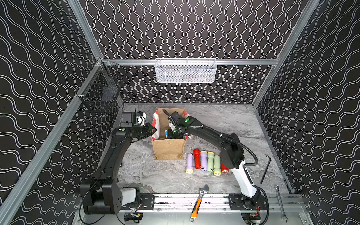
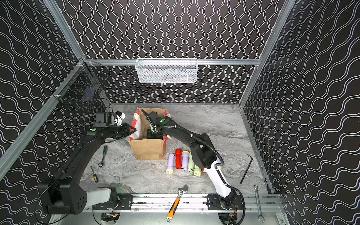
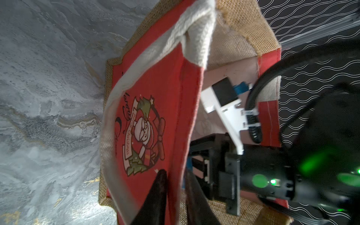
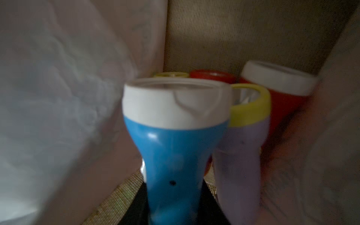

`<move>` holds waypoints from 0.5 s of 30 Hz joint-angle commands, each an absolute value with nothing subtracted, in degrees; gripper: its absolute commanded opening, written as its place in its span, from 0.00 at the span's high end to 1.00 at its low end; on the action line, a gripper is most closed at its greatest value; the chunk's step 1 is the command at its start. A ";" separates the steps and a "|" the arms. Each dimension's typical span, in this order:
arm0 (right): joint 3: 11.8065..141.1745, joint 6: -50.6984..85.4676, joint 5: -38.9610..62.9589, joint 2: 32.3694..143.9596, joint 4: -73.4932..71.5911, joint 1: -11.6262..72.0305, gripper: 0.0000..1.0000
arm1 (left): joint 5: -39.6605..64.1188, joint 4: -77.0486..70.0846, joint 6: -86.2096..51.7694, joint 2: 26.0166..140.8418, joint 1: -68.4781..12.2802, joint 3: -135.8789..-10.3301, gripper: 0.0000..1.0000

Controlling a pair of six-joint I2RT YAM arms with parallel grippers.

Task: Put the flashlights into the tote bags
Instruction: Place the flashlight in the canvas bag.

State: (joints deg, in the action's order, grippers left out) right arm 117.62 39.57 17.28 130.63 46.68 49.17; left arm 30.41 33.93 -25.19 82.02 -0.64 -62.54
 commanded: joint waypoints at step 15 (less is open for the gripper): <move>121.37 37.02 16.58 134.53 51.95 48.57 0.47 | 30.76 32.24 -24.98 81.90 -0.53 -62.00 0.78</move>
State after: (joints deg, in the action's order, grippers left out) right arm 119.17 39.00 17.21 134.08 49.39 49.06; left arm 30.85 33.67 -25.21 81.97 -0.64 -61.91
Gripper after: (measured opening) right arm 0.518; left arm 0.219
